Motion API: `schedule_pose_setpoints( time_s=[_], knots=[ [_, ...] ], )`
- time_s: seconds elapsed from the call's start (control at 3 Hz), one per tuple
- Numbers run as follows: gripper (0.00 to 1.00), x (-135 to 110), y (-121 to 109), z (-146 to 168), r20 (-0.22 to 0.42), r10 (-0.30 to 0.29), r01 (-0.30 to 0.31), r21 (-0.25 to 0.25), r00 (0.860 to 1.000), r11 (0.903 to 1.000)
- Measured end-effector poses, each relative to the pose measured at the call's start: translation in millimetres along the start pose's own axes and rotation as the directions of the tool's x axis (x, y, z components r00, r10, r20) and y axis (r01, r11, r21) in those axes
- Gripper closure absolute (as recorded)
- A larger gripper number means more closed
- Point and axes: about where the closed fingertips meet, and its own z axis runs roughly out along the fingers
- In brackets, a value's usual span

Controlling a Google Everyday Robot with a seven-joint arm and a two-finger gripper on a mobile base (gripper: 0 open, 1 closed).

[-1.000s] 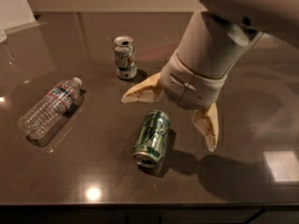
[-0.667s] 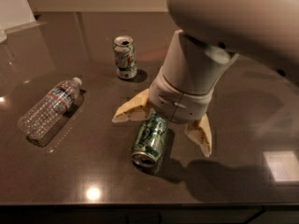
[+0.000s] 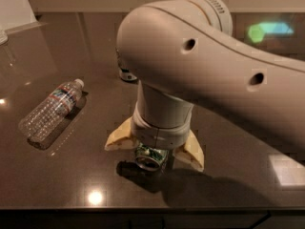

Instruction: Place green can upright

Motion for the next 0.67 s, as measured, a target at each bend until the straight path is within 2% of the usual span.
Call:
schedule_pose_setpoints(
  time_s=[0.33, 0.67],
  knots=[
    [0.00, 3, -8, 11, -0.063, 0.032, -0.035, -0.039, 0.998, 0.9986],
    [0.00, 14, -14, 15, -0.118, 0.070, -0.076, -0.051, 0.991, 0.9958]
  ],
)
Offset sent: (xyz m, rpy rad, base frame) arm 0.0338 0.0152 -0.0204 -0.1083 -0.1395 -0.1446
